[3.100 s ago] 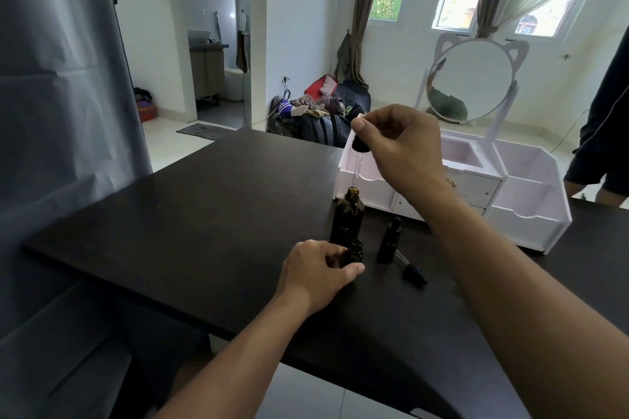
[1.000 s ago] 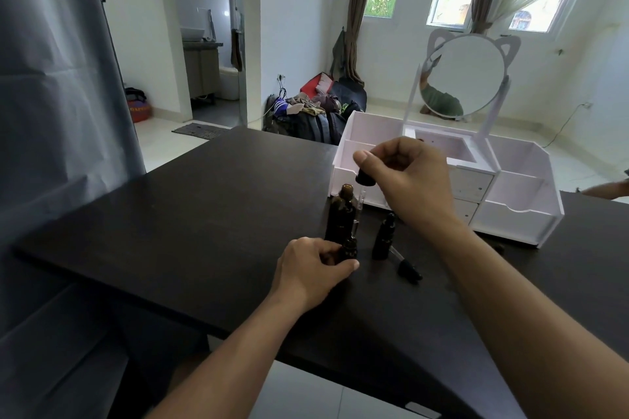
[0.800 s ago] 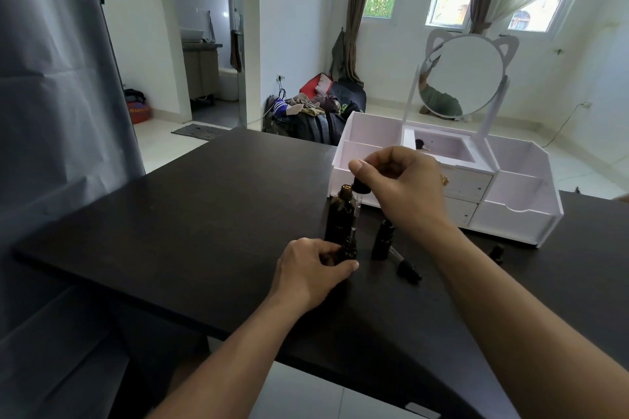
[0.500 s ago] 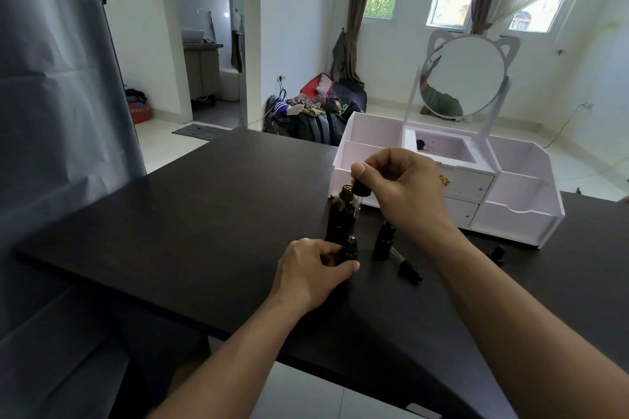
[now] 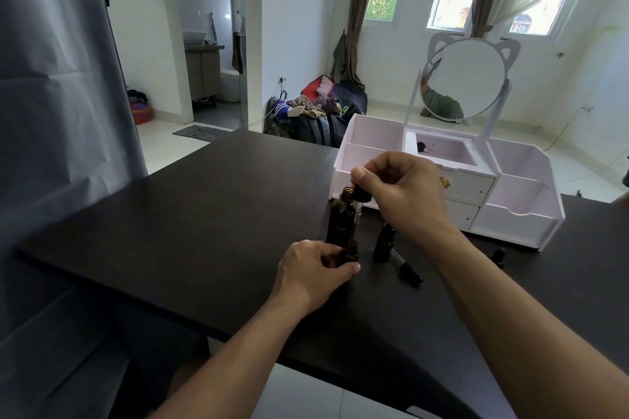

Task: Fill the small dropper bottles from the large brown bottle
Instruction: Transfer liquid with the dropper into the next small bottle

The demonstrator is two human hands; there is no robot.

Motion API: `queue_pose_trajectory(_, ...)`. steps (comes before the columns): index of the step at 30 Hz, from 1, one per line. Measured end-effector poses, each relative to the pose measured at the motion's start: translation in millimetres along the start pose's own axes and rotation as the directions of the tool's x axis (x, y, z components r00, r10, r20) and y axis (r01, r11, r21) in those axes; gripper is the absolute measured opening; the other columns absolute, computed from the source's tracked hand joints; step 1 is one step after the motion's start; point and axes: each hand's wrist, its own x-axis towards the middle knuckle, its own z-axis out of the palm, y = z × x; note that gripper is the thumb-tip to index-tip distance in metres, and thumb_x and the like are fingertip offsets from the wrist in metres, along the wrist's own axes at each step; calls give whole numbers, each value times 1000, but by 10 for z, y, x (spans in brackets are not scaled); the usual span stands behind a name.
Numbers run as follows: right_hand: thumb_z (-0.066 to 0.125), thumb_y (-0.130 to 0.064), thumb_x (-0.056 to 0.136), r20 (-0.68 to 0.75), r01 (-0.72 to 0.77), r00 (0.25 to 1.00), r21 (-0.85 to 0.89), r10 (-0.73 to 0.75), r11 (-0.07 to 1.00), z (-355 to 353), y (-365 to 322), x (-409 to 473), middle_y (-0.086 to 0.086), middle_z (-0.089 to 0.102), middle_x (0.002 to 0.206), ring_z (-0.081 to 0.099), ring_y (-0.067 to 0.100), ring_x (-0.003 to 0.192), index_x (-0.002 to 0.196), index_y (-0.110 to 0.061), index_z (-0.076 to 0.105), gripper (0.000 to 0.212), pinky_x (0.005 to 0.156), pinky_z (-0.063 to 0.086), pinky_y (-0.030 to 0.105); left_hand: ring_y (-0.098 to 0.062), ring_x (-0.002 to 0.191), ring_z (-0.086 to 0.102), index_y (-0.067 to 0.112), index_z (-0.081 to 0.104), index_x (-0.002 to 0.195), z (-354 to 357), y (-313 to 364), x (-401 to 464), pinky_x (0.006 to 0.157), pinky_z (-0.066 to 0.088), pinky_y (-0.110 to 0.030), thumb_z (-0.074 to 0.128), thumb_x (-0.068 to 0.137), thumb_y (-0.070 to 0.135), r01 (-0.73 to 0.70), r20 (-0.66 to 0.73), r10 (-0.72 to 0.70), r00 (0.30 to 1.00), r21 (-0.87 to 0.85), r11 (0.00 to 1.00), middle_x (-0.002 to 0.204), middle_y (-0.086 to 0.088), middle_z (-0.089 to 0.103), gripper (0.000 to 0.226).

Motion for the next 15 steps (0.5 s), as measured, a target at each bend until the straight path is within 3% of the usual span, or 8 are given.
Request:
queue_pose_trajectory(7, 72, -22, 88, -77, 18, 997, 62, -13, 998, -85, -200, 172, 1, 73, 71, 73, 14, 67, 78, -16, 68, 12, 75, 61, 41, -8, 74, 65, 30, 76, 95, 9, -23, -1, 75, 56, -34, 77, 75, 48, -14, -10, 14, 1000, -34, 999, 74, 9, 68, 27)
queue_pose_trajectory(11, 74, -31, 85, -199, 55, 979, 54, -43, 997, -92, -236, 365, 3, 74, 77, 73, 20, 76, 83, -17, 70, 14, 76, 60, 47, -9, 76, 65, 28, 76, 95, 12, -27, -4, 77, 56, -35, 77, 75, 46, -19, -12, 18, 1000, -44, 999, 77, 6, 69, 27)
queue_pose_trajectory(15, 73, -33, 85, -226, 73, 972, 32, -64, 997, -48, -216, 472, 3, 73, 79, 72, 22, 77, 83, -19, 70, 15, 75, 60, 48, -7, 77, 65, 28, 76, 99, 14, -17, -1, 78, 56, -34, 76, 76, 46, -8, -11, 7, 1000, -35, 999, 80, 8, 69, 29)
